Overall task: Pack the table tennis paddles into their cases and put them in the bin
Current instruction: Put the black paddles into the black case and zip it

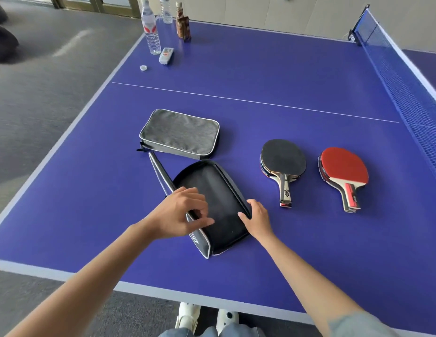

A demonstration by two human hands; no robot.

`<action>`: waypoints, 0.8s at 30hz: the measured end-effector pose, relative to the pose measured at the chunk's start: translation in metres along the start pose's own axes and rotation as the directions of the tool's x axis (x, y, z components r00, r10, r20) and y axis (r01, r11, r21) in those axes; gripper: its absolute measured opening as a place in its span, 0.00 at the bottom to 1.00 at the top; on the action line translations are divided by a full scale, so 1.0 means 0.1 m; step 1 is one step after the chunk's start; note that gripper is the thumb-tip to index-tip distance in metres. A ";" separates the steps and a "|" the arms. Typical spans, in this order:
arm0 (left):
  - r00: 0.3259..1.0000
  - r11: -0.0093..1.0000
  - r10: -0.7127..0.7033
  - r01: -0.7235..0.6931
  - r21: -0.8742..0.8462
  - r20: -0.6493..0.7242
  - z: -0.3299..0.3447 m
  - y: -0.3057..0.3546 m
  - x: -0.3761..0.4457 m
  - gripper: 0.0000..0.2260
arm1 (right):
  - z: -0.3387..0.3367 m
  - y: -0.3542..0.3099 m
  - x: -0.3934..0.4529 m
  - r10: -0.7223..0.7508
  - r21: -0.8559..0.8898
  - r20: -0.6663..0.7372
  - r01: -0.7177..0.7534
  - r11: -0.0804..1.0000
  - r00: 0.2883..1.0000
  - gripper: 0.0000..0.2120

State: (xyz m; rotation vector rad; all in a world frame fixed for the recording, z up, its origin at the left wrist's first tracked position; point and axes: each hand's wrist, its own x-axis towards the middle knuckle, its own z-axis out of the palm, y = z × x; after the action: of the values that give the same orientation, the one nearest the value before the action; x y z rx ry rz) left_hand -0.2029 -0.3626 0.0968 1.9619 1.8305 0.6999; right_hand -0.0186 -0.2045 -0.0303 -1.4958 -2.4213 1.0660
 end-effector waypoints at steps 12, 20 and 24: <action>0.887 0.791 -0.462 0.408 0.456 0.009 0.30 -0.58 -0.41 0.24 | 0.22 0.10 -0.30 0.146 0.075 -0.139 -0.137 0.988 0.980 0.05; 0.856 0.800 -0.501 0.400 0.446 0.131 0.88 -0.82 -0.25 0.29 | 0.20 0.17 -0.46 0.197 0.053 -0.136 -0.191 0.980 0.971 0.08; 0.864 0.823 -0.469 0.352 0.446 0.183 1.22 -0.89 -0.14 0.28 | 0.19 0.24 -0.58 0.109 -0.144 -0.187 -0.137 0.980 0.976 0.07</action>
State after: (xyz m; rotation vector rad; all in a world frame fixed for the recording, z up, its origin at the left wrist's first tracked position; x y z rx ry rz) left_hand -0.2050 -0.3605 -0.0550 1.6633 2.2280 -0.1062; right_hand 0.0212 -0.2544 -0.0440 -1.7288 -2.3613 0.7381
